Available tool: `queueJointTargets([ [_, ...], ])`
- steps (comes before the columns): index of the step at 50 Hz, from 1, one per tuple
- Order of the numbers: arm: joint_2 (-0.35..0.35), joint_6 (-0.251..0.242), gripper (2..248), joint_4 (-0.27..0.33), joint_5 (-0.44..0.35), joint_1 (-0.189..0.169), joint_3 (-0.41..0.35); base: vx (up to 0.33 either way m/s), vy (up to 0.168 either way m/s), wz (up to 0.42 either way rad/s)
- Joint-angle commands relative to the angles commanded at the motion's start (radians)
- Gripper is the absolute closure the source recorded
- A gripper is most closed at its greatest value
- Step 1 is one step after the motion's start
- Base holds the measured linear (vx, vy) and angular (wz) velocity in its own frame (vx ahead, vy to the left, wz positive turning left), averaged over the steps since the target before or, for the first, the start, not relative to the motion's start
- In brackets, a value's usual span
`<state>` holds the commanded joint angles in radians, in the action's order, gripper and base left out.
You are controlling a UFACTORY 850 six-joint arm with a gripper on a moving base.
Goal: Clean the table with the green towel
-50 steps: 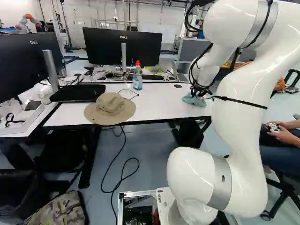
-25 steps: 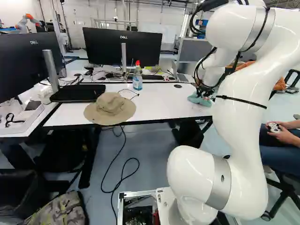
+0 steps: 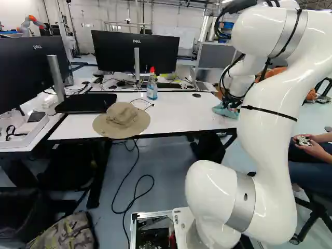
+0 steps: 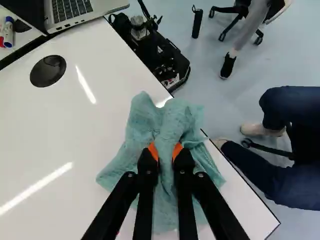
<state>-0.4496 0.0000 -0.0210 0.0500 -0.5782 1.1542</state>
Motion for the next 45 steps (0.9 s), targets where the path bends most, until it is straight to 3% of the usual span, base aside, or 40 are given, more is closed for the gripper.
queueJointTargets([
  [45,0.196,0.0,203,0.0,0.0,0.041,-0.246,0.0,0.0,0.0],
])
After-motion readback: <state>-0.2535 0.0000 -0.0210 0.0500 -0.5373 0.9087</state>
